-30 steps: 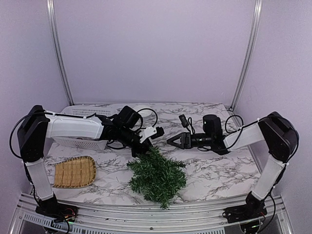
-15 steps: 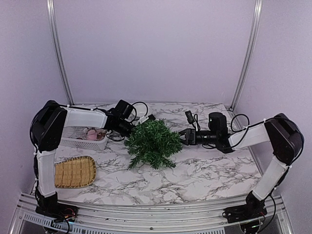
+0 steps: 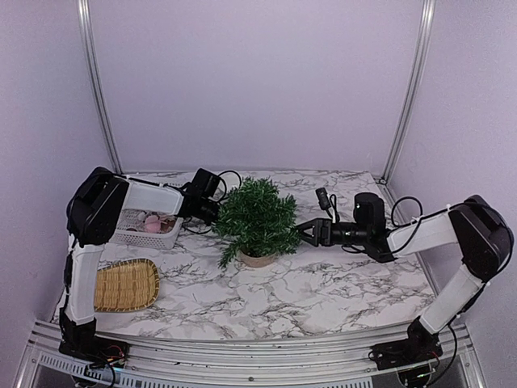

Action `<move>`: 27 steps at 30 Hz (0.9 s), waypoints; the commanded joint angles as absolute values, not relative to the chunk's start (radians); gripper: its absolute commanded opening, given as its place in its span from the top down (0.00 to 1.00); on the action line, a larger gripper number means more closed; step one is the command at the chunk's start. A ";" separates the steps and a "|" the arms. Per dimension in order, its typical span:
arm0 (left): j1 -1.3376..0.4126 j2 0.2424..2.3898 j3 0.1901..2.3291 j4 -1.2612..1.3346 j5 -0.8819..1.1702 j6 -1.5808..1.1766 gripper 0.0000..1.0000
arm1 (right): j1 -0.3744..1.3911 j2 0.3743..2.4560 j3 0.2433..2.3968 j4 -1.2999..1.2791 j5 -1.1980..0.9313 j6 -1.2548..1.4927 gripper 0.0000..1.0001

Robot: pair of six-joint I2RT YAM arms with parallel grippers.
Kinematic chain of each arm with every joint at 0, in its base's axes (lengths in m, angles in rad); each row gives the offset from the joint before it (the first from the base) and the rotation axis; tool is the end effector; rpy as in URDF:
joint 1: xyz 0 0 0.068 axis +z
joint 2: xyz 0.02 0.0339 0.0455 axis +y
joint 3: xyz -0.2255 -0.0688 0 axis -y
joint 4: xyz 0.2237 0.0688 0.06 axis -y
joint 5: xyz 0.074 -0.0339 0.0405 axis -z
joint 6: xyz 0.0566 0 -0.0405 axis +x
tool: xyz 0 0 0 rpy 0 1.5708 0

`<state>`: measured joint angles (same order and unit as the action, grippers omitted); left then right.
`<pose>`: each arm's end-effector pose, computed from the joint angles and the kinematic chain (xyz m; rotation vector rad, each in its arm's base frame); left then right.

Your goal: Decorate the small christmas tree

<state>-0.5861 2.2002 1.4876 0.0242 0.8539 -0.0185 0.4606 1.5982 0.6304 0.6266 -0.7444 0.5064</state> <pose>0.3489 -0.2828 0.1243 1.0843 2.0066 -1.2820 0.2619 0.1728 0.1500 -0.5011 1.9949 1.3363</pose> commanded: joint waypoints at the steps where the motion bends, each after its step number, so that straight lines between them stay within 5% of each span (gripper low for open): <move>1: -0.575 2.242 1.497 0.213 0.777 -0.171 0.89 | 0.435 1.553 0.592 0.666 -0.708 0.530 0.24; 13: -0.570 2.334 1.606 0.247 0.618 -0.366 0.89 | 0.414 1.545 0.565 0.663 -0.605 0.557 0.21; 27: -0.569 2.304 1.571 0.253 0.553 -0.376 0.66 | 0.419 1.647 0.607 0.721 -0.615 0.584 0.22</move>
<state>-0.5751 2.3131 1.5898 0.2375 0.5865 -0.3820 0.4183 1.6325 0.5606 0.6800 -0.6178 0.5751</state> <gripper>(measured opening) 0.308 0.782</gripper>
